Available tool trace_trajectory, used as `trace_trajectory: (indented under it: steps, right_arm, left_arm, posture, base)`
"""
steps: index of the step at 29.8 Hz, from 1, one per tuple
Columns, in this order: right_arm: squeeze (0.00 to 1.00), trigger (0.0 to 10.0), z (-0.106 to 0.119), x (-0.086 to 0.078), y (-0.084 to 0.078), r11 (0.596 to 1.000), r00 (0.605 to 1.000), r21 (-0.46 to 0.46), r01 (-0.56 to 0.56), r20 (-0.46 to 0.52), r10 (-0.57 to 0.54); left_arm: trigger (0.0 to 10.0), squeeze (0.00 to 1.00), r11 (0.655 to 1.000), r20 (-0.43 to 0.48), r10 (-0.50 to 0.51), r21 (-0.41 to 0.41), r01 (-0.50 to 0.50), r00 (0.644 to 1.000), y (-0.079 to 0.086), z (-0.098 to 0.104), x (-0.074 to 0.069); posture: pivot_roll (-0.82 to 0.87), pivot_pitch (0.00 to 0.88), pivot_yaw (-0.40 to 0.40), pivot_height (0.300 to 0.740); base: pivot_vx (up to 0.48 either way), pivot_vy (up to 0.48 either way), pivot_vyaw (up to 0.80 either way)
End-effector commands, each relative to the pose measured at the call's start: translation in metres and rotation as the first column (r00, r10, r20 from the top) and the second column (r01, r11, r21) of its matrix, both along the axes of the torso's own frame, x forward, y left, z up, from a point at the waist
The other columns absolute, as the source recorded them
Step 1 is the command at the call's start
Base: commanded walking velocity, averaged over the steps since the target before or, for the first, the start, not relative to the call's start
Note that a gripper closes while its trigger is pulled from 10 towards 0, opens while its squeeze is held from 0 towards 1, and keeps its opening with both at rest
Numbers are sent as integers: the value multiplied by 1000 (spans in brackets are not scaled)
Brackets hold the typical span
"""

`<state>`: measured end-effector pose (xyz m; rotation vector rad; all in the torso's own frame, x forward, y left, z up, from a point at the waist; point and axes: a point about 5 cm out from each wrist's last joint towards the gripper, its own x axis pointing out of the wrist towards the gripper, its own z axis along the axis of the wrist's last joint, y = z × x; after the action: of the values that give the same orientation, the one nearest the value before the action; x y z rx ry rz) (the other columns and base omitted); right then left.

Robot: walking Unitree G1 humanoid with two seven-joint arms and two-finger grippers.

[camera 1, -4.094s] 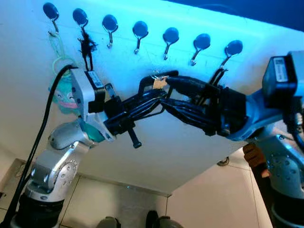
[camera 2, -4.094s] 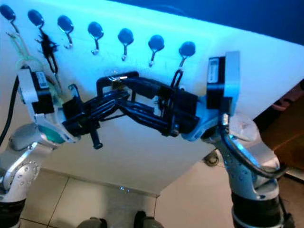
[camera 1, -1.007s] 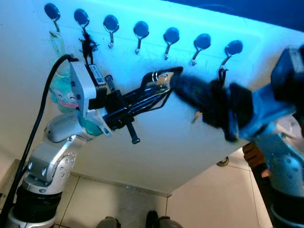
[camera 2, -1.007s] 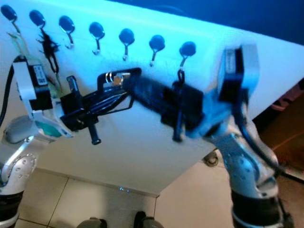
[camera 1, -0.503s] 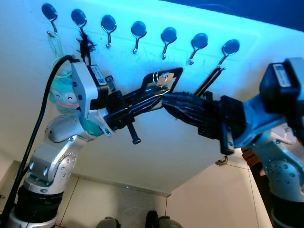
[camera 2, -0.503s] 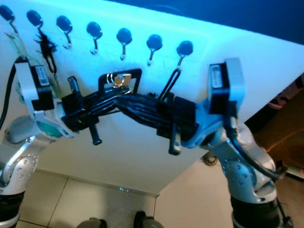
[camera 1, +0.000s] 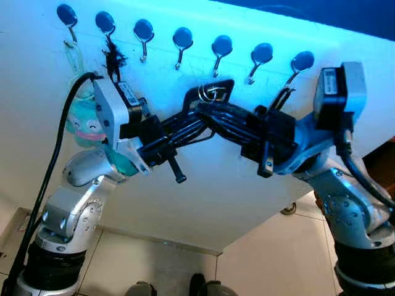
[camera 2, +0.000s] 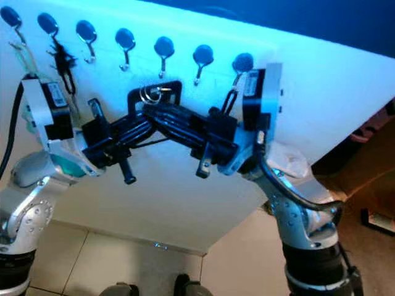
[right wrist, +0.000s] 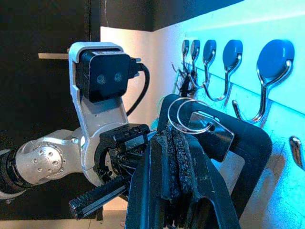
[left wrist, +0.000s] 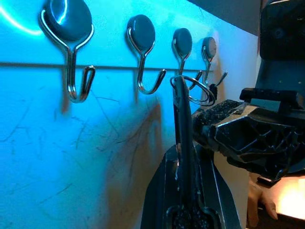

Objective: Hang keys on a hook

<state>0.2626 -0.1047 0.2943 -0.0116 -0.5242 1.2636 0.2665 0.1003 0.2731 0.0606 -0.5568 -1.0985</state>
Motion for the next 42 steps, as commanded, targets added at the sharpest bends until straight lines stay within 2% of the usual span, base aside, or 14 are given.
trace_trajectory:
  steps: [1, 5, 12, 19, 31, 34, 36, 40, 42]
  right_arm:
    - [0, 10000, 1, 6, -6, 998, 998, 18, 63, -18, -63]
    - [0, 10000, 6, 5, -7, 996, 999, 71, 46, -20, -45]
    - [0, 10000, 9, 4, -6, 994, 999, 106, 32, -22, -29]
    - [0, 10000, 9, 2, -4, 993, 1000, 113, 14, -29, -11]
    - [0, 10000, 9, 1, -5, 994, 999, 108, 5, -34, -2]
    - [0, 10000, 8, 0, -6, 995, 999, 101, 0, -38, 4]
    - [0, 10000, 7, -2, -6, 996, 999, 93, -16, -41, 20]
    - [0, 10000, 6, -4, -6, 995, 998, 90, -35, -43, 39]
    - [0, 10000, 4, -12, -6, 991, 992, 80, -109, -49, 113]
  left_arm:
    - [10000, 0, 998, -1, -58, 22, 58, 998, -8, -3, -6]
    - [10000, 0, 998, -4, -52, 25, 52, 999, -7, -4, -5]
    - [10000, 0, 998, -18, -47, 42, 48, 999, -8, -9, -4]
    - [10000, 0, 997, -42, -48, 59, 51, 998, -12, -18, -4]
    - [10000, 0, 998, -33, -46, 42, 48, 998, -12, -14, -4]
    - [10000, 0, 1000, -7, -23, 12, 23, 1000, -9, -6, -3]
    - [10000, 0, 999, 18, 31, -21, -31, 999, -4, 3, 2]
    - [10000, 0, 997, 28, 71, -38, -70, 997, -1, 7, 5]
    - [10000, 0, 988, 37, 143, -60, -140, 989, 8, 12, 11]
  posture:
    - [102, 107, -34, 740]
    - [105, 109, -33, 740]
    - [105, 114, -33, 740]
    - [102, 118, -35, 740]
    - [97, 122, -40, 740]
    - [97, 123, -41, 740]
    - [97, 124, -43, 740]
    - [97, 124, -44, 740]
    - [97, 124, -44, 740]
  base:
    - [0, 0, 0]
    - [0, 0, 0]
    - [0, 0, 0]
    - [0, 0, 0]
    - [0, 0, 0]
    - [0, 0, 0]
    - [0, 0, 0]
    - [0, 0, 0]
    - [0, 0, 0]
